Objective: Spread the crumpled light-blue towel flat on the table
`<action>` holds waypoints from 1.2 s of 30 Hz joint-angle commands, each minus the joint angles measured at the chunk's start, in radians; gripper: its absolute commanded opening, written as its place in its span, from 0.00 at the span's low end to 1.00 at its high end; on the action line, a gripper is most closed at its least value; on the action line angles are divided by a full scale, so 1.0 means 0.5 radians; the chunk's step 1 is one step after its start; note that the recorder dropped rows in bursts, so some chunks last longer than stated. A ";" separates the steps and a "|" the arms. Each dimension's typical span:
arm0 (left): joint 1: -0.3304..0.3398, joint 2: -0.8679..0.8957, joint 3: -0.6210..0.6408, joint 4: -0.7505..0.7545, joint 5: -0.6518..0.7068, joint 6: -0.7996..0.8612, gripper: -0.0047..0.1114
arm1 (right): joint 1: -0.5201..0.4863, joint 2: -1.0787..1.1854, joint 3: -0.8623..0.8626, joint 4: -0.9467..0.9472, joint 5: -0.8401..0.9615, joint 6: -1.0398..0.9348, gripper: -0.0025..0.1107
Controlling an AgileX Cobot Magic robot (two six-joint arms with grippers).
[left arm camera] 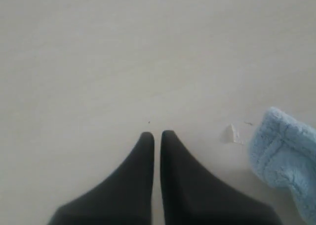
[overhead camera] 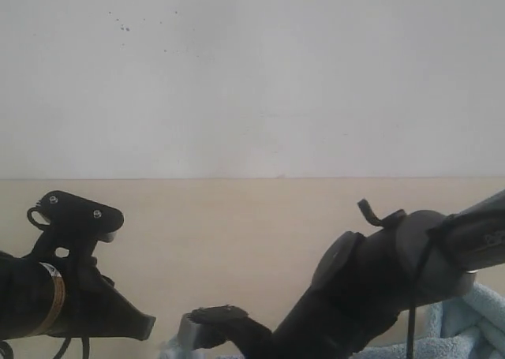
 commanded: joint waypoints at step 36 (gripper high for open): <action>-0.125 0.429 -0.001 0.076 -0.724 0.103 0.66 | -1.663 -0.564 -0.052 -0.479 -0.412 0.382 0.10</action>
